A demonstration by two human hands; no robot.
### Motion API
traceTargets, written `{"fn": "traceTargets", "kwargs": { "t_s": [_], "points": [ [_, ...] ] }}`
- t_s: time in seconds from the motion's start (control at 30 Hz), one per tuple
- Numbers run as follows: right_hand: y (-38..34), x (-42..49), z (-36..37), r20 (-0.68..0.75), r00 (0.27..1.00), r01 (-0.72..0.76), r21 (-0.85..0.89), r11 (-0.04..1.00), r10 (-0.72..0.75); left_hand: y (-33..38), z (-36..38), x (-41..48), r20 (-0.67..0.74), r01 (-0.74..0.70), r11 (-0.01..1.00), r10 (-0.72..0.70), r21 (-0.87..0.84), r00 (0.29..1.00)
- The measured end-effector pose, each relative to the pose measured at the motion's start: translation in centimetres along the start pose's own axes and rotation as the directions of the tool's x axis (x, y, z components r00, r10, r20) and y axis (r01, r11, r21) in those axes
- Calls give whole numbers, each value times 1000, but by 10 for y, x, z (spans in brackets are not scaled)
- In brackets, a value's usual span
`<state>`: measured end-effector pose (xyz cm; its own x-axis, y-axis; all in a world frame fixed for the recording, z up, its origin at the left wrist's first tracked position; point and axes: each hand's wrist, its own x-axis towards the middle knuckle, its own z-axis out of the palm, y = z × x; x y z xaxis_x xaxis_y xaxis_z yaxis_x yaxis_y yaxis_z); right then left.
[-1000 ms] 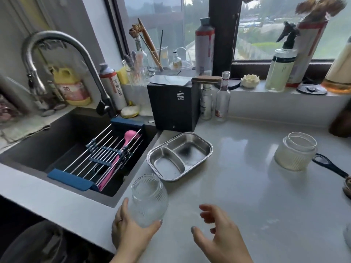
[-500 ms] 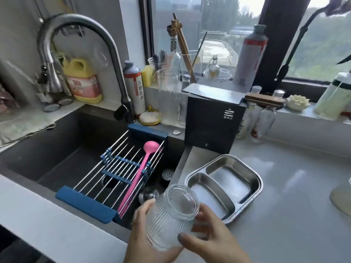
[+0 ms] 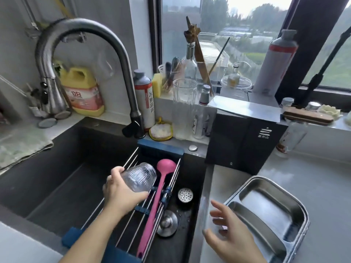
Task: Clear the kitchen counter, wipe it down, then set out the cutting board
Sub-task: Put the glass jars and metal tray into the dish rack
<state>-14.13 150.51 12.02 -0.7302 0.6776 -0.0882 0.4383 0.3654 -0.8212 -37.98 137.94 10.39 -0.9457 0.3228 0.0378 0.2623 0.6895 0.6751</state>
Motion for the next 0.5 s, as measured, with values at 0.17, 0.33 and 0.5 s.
{"fn": "traceTargets", "kwargs": {
  "t_s": [0.17, 0.33, 0.5],
  "points": [
    [7, -2, 7, -80, 996, -34, -21, 999, 32, 5, 29, 57, 31, -41, 989, 37, 144, 999],
    [-2, -4, 1, -109, 987, -108, 83, 991, 116, 12, 51, 99, 133, -33, 969, 0, 247, 991],
    [-39, -8, 21, -340, 898, -272, 69, 960, 279, 14, 69, 117, 154, -161, 942, 120, 293, 981]
  ]
}}
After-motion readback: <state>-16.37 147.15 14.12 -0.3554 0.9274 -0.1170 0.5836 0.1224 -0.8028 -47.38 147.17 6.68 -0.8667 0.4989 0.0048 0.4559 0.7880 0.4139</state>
